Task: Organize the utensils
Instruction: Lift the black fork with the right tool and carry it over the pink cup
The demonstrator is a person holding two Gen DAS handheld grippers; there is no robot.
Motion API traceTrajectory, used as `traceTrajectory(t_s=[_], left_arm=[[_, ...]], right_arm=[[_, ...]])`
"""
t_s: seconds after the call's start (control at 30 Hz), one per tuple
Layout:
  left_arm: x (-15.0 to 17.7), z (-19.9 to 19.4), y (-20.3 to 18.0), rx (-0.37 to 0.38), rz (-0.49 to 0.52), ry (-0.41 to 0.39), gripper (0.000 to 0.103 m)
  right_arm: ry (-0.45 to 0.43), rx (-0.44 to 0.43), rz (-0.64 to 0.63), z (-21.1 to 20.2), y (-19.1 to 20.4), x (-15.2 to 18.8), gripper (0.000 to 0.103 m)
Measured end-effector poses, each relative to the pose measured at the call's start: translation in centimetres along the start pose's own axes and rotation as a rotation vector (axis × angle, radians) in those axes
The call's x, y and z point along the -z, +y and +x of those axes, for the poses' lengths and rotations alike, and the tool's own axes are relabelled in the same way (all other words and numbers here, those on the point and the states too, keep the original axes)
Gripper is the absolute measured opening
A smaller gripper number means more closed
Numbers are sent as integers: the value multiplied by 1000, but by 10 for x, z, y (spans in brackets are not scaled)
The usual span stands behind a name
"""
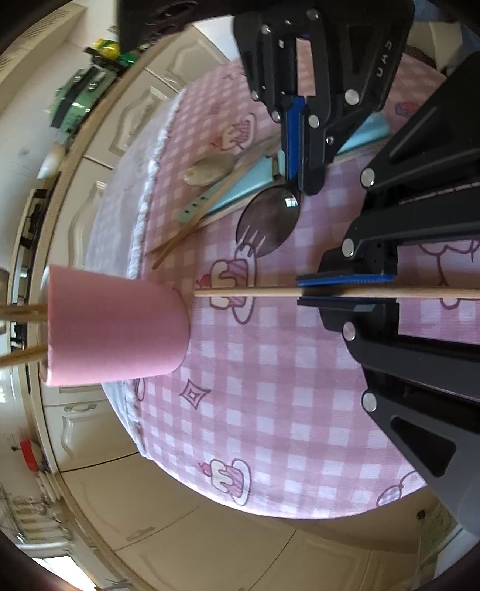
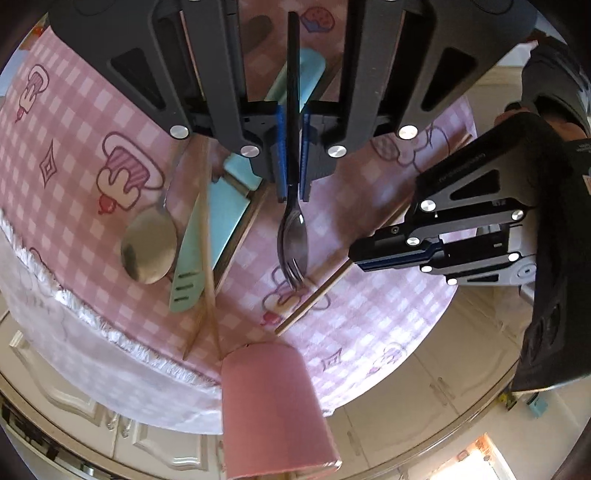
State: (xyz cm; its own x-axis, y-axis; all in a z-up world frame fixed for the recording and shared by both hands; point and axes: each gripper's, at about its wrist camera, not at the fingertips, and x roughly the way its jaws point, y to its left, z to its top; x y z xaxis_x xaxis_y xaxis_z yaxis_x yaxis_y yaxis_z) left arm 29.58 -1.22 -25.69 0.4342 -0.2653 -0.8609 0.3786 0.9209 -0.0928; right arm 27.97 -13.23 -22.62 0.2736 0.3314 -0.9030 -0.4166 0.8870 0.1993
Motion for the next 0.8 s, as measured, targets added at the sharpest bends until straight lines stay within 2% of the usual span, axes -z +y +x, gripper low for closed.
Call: traceTrajectory(t_s=[0.17,0.23,0.27,0.33,0.4,0.43,0.6,0.8], left_arm=[[-18,11,-9,-39,71,23,14],[-22,14,-9,-39,85,26,12],[-24,14,-8,-38,78,28,6],[-23,14,-5,-25,66,21,5],[-18,10,-1,-21,45,8,5],[-14,5,2,-16,23,-4,5],[-3,-18,12,14,-64,-72,5],[-1,-46,7,29,-81,-165,5]], right_arm=[[29,31,-18,11,5,-7,10],[28,33,-25,16,6,-12,10],[24,37,-33,17,7,-13,10],[13,40,-42,17,7,-13,10],[-6,12,-19,14,2,-9,9],[-18,-10,0,11,-2,-7,5],[-99,-70,66,-7,-19,4,4],[-204,-143,139,-30,-41,10,4]])
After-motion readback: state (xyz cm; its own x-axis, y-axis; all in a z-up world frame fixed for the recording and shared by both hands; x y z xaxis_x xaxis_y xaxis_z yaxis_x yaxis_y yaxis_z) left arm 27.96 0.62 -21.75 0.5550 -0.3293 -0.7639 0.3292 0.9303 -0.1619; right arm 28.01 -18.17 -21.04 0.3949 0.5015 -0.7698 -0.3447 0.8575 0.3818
